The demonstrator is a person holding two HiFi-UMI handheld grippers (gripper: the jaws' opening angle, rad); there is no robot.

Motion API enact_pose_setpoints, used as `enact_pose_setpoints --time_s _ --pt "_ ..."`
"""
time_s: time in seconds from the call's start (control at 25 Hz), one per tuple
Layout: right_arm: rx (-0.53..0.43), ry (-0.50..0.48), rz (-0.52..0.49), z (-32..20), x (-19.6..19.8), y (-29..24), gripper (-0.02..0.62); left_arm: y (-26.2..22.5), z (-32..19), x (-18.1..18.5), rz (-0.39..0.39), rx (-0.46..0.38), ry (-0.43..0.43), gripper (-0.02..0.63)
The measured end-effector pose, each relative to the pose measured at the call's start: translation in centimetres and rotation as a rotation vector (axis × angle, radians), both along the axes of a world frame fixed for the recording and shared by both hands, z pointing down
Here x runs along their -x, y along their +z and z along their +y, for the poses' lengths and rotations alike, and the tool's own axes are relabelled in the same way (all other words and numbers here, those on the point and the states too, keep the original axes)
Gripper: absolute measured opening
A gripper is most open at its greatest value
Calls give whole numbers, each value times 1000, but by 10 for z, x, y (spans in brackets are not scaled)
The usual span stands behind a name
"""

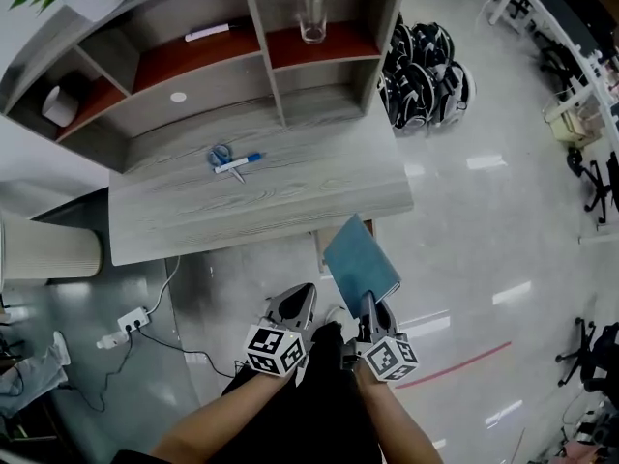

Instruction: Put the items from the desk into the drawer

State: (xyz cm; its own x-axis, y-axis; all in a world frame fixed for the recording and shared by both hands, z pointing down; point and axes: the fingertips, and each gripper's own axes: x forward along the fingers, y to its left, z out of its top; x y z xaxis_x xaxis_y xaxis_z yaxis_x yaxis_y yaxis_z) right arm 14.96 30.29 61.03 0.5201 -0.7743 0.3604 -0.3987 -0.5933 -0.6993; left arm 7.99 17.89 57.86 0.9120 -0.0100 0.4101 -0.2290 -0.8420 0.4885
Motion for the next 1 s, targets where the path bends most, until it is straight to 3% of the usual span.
enact_pose_setpoints --time_s 0.28,0.68,1.0 --pt "-4 77 -62 2 1 39 55 7 18 -4 16 17 36 14" --pt "-114 179 -129 5 9 67 55 28 24 -6 -9 6 81 15" --pt "-114 293 -213 20 19 97 55 37 21 -5 -25 -16 113 15"
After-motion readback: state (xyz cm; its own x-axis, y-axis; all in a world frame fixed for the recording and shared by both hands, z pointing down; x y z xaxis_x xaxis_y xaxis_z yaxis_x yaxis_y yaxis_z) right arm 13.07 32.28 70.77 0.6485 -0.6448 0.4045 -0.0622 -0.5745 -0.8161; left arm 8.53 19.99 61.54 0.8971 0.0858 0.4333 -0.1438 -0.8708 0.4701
